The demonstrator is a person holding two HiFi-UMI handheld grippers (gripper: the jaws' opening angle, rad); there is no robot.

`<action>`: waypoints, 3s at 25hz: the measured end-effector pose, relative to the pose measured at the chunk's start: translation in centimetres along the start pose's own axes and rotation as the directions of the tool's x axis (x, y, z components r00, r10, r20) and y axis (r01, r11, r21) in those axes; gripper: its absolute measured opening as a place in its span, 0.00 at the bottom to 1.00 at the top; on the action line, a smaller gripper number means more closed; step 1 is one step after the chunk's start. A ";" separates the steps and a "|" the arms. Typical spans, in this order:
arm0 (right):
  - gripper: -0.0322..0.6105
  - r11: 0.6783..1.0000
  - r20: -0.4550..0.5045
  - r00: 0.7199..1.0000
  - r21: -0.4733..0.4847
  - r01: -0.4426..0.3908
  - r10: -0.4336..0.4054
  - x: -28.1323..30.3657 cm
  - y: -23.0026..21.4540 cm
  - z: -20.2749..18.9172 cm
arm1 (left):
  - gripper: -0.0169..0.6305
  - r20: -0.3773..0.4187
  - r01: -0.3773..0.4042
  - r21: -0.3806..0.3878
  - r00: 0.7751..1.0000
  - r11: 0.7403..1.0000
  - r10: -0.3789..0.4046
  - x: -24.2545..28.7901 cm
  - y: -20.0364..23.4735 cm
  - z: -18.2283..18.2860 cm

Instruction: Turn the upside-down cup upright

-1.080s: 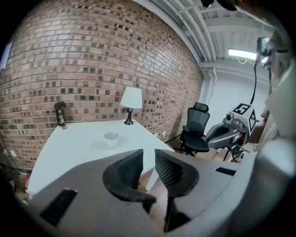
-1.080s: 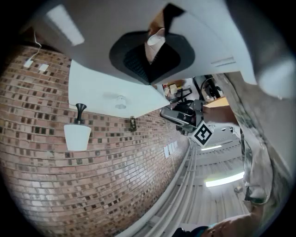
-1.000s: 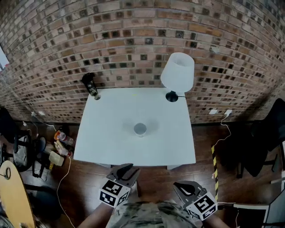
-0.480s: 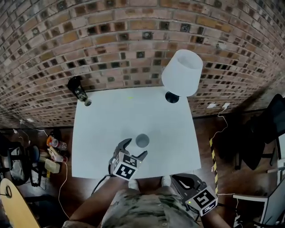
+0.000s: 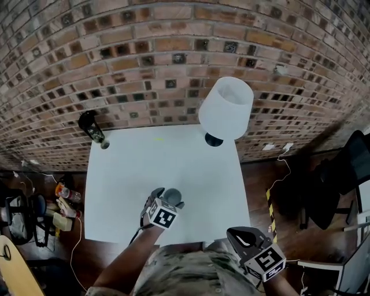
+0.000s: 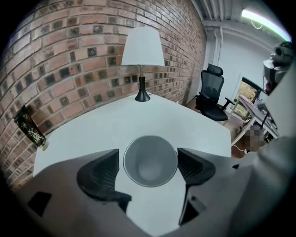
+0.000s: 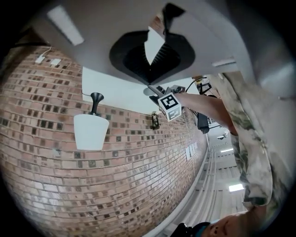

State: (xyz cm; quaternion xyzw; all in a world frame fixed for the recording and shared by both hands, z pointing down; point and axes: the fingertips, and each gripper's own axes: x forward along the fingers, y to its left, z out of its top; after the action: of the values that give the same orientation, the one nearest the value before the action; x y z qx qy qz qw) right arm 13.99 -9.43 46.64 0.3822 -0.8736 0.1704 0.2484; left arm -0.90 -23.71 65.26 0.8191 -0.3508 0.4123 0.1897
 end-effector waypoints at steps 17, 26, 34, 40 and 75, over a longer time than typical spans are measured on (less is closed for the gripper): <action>0.05 0.998 -0.005 0.998 -0.018 -0.068 0.068 2.7 -0.4 1.0 | 0.60 0.280 0.185 -0.360 0.956 0.915 -0.083 -2.3 1.9 -1.5; 0.05 0.994 -0.032 0.995 -0.049 -0.094 0.092 4.5 1.9 1.9 | 0.60 0.285 0.220 -0.260 0.948 0.940 -0.143 -3.7 1.9 -6.2; 0.05 0.992 -0.056 0.992 -0.065 -0.113 0.109 6.0 3.9 2.4 | 0.60 0.140 0.175 -0.094 0.977 0.980 -0.161 -2.7 2.4 -9.4; 0.05 0.993 -0.056 0.994 -0.061 -0.102 0.098 6.2 4.4 2.4 | 0.60 0.059 0.155 -0.051 0.987 0.987 -0.152 -1.7 3.1 -10.8; 0.05 0.997 -0.038 0.997 -0.011 -0.073 0.073 2.2 -1.3 0.5 | 0.48 -0.392 0.104 0.247 0.920 0.963 0.001 2.4 4.4 -5.7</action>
State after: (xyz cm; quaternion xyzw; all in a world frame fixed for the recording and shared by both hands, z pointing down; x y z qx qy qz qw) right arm 13.52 -11.80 47.62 0.3453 -0.8832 0.1810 0.2606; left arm -6.22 -24.33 70.60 0.7480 -0.2266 0.6040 0.1561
